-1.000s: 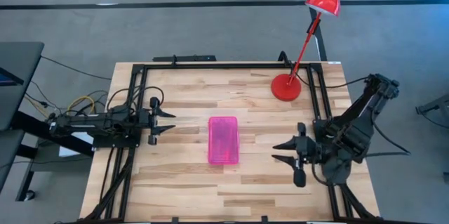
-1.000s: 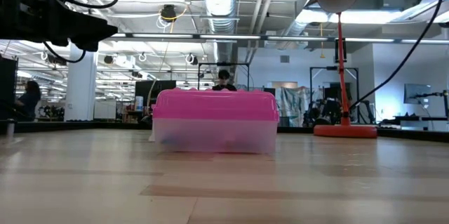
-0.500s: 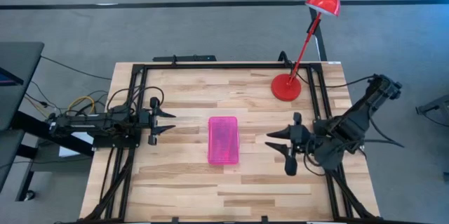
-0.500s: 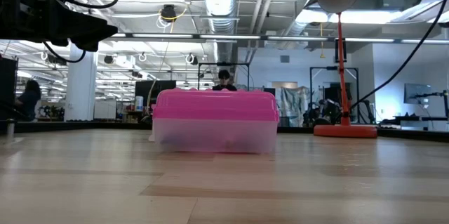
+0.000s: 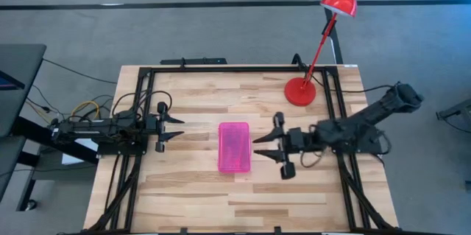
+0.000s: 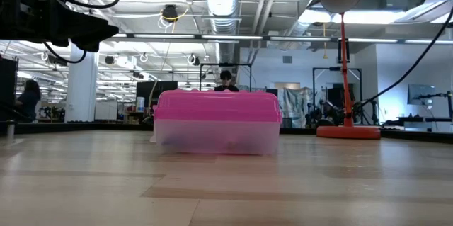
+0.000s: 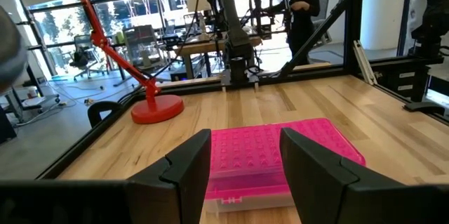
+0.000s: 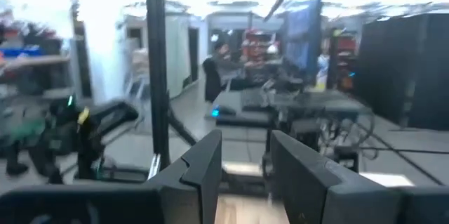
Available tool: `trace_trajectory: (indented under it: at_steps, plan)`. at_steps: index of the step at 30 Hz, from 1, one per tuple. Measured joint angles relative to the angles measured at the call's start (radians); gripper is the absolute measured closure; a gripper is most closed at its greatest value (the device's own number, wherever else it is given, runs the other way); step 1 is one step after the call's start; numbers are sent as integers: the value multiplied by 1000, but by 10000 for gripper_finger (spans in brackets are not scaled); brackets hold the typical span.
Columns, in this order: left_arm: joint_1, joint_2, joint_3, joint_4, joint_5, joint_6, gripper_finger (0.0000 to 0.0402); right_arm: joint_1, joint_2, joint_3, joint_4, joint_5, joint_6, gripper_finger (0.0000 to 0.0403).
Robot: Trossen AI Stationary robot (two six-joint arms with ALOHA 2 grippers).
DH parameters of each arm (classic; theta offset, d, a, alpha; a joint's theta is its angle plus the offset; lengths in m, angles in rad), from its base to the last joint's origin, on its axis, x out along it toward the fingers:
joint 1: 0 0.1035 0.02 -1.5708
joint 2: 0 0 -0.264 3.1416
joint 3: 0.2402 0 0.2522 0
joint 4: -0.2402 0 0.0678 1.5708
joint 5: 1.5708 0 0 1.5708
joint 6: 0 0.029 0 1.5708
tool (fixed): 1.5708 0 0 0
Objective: Pick & place school supplies into a supply box
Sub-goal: Return to Home Position
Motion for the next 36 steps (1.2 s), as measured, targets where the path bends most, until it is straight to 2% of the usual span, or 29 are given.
trace_trajectory:
  at_steps: [6, 9, 22, 28, 36]
  plan:
    - [0, 0, 0, 0, -1, 0, 235, -123, -29, -81, 6, -159, 82, 285]
    - [0, 0, 0, 0, -1, 0, 235, -134, -84, -148, 23, -172, 77, 285]
    - [0, 0, 0, 0, -2, 0, 235, -148, -473, -466, 41, -179, 22, 285]
    - [0, 0, 0, 0, -2, 0, 235, -227, -642, -606, 41, -282, 39, 285]
    - [0, 0, 0, 0, -2, 0, 235, -331, -788, -755, 57, -401, 77, 285]
